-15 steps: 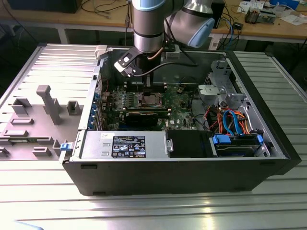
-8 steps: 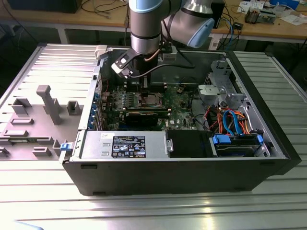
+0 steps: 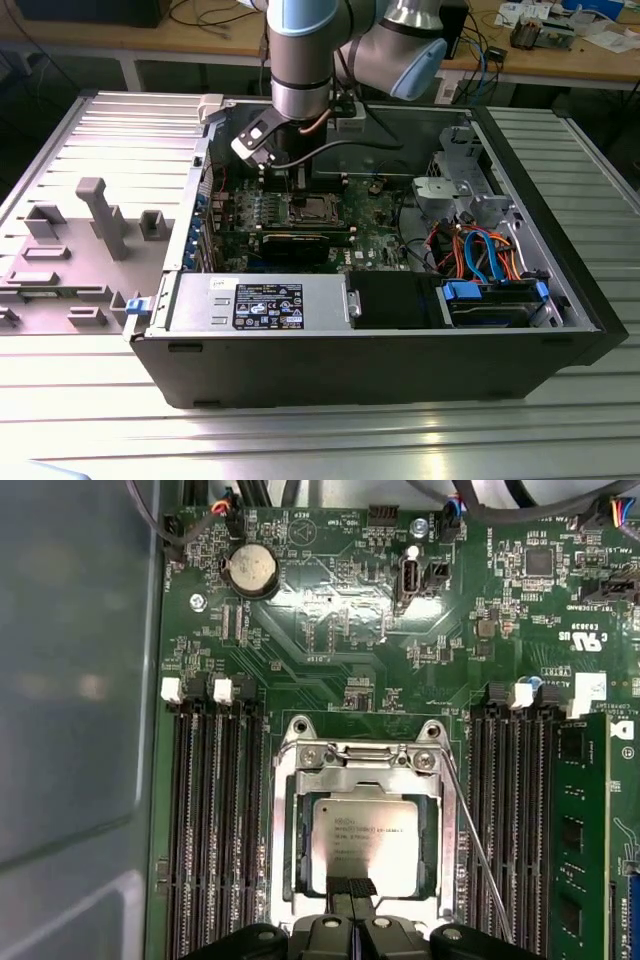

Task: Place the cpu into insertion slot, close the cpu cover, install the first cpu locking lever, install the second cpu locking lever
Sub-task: 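Close the cpu cover, then install the first cpu locking lever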

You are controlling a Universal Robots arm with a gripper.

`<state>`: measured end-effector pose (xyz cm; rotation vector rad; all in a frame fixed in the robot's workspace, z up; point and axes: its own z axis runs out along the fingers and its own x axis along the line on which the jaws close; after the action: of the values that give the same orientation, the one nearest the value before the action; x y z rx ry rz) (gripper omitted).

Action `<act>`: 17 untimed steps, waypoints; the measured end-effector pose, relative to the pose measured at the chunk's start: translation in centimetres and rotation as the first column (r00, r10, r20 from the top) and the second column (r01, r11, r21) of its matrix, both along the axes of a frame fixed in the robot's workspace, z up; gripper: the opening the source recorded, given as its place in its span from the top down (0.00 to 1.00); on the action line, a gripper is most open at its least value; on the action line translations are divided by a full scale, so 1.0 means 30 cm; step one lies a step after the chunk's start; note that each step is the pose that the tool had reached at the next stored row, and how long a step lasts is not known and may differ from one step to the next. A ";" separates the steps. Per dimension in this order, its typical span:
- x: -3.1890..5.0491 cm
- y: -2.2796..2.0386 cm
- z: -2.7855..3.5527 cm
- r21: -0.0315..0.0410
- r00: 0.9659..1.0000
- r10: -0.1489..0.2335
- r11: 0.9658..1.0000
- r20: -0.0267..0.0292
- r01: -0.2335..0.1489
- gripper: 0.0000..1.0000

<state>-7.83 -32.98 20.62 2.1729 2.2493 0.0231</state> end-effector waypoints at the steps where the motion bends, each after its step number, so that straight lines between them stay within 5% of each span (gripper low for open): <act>1: 0.000 0.000 0.014 0.000 1.000 0.000 1.000 0.000 0.000 0.89; 5: 0.012 0.000 0.022 -0.001 1.000 0.000 1.000 0.000 0.000 0.89; 10: 0.064 0.000 0.022 -0.001 1.000 0.000 1.000 0.000 0.000 0.89; 17: 0.068 0.000 0.022 -0.001 1.000 0.000 1.000 0.000 0.000 0.89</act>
<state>-5.78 -32.99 21.27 2.1728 2.2491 0.0218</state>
